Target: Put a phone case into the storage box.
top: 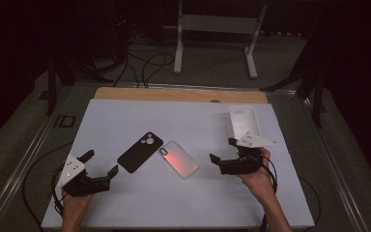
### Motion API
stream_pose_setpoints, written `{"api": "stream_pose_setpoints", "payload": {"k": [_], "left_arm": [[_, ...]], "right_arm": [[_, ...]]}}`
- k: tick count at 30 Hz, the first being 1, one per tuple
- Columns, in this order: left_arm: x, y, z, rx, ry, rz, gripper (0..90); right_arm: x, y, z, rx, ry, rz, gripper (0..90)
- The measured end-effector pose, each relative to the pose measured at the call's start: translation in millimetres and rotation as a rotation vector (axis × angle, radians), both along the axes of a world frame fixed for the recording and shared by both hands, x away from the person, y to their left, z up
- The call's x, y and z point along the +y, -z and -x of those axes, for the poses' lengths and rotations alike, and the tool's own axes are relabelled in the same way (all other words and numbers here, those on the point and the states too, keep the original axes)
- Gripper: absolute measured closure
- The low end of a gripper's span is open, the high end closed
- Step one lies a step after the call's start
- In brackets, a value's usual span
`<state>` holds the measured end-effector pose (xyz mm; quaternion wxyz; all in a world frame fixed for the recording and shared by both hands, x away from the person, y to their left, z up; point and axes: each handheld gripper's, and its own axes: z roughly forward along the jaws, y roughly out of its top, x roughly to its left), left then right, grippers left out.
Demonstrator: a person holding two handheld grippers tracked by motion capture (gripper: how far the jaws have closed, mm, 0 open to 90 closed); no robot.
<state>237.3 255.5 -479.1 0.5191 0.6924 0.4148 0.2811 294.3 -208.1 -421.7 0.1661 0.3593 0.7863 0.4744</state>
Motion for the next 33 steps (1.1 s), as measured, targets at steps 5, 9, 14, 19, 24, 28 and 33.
{"api": "stream_pose_setpoints", "payload": {"k": [5,9,14,19,24,28,33], "left_arm": [[-1.3,1.0,-0.7,0.004,0.004,-0.009,0.6],[0.3,0.6,-0.5,0.0,-0.003,-0.007,0.6],[2.9,0.3,-0.2,-0.002,-0.013,0.0,0.6],[3.8,0.4,-0.1,-0.004,-0.015,0.003,0.6],[3.6,0.6,-0.2,-0.004,-0.014,0.002,0.5],[4.2,0.4,0.0,-0.005,-0.017,0.002,0.6],[4.7,0.4,0.0,-0.004,-0.019,0.003,0.5]], "right_arm": [[24.3,0.9,-9.2,0.044,-0.031,0.044,8.5],[44.1,2.1,-15.0,0.071,-0.057,0.102,8.5],[64.5,8.1,-21.4,0.1,-0.078,0.158,8.5],[79.1,17.2,-27.5,0.126,-0.089,0.196,8.5],[93.9,27.7,-30.1,0.137,-0.103,0.257,8.5],[103.5,37.0,-33.1,0.157,-0.111,0.287,8.5],[112.9,47.4,-35.5,0.176,-0.122,0.311,8.6]]}}
